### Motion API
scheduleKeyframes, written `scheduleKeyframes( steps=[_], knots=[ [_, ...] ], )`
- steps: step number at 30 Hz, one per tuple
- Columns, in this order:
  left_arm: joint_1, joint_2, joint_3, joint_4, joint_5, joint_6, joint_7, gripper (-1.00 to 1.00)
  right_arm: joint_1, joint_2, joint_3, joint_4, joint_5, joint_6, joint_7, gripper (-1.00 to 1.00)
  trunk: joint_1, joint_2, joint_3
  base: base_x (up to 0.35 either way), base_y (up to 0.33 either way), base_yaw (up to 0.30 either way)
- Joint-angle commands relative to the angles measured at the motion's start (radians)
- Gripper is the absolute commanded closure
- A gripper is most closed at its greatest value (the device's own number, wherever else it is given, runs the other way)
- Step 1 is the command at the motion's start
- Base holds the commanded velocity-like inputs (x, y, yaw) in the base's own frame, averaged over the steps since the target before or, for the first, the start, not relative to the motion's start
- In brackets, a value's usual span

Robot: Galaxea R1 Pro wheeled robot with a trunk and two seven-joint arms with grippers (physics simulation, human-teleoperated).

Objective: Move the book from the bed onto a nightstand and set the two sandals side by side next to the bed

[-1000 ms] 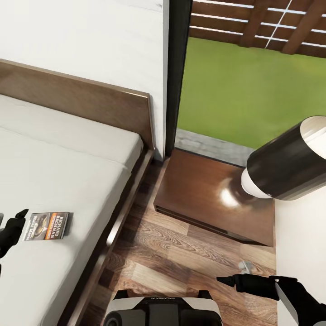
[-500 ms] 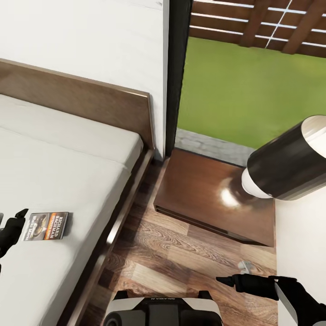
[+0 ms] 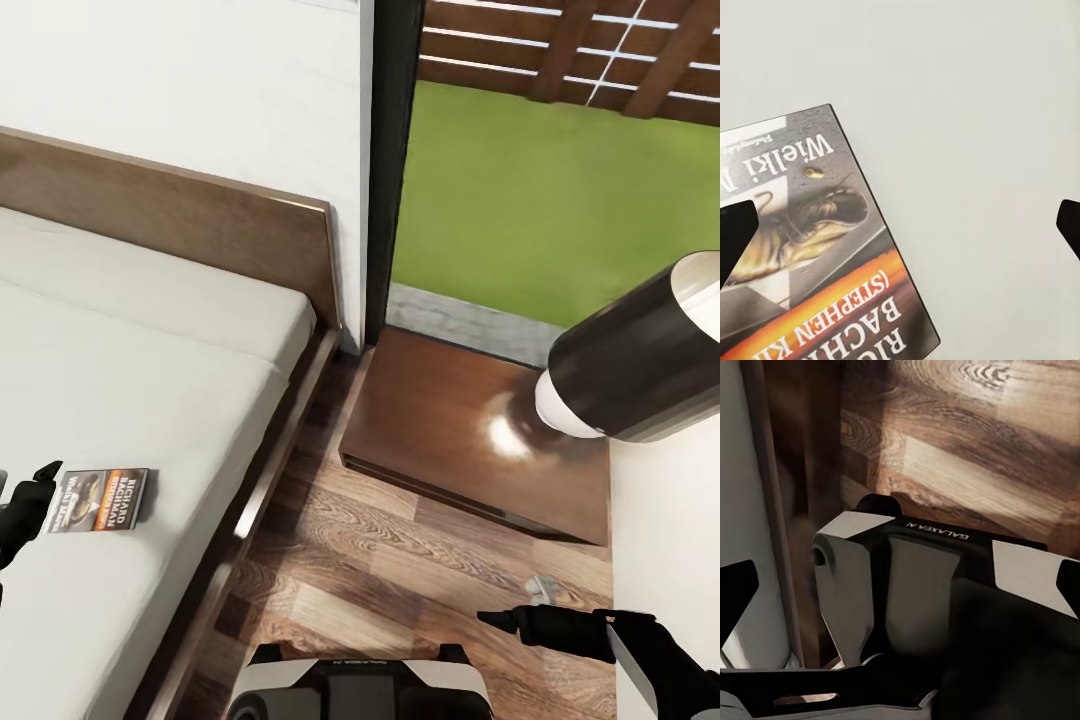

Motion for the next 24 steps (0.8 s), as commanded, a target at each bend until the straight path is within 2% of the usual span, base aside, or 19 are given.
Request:
scheduleKeyframes(
  steps=[1, 13, 18, 24],
  knots=[
    [-0.001, 0.0, 0.005, 0.0, 0.007, 0.01, -0.003, -1.0, 0.0, 0.0, 0.0, 0.0, -0.006, 0.008, 0.002, -1.0, 0.0, -0.001, -0.001, 0.0, 0.0, 0.0],
    [-0.001, 0.001, 0.006, -0.001, 0.004, 0.006, -0.001, -1.0, -0.001, 0.003, -0.003, 0.0, -0.006, 0.008, 0.002, -1.0, 0.0, -0.001, -0.001, 0.0, 0.0, 0.0],
    [-0.001, 0.021, 0.008, -0.025, 0.003, 0.007, 0.003, -1.0, 0.0, 0.003, -0.003, 0.0, -0.006, 0.008, 0.002, -1.0, 0.0, -0.001, -0.001, 0.0, 0.0, 0.0],
    [-0.001, 0.028, 0.009, -0.051, 0.002, 0.009, 0.005, -1.0, 0.0, 0.003, -0.002, 0.0, -0.006, 0.008, 0.002, -1.0, 0.0, -0.001, -0.001, 0.0, 0.0, 0.0]
  ],
)
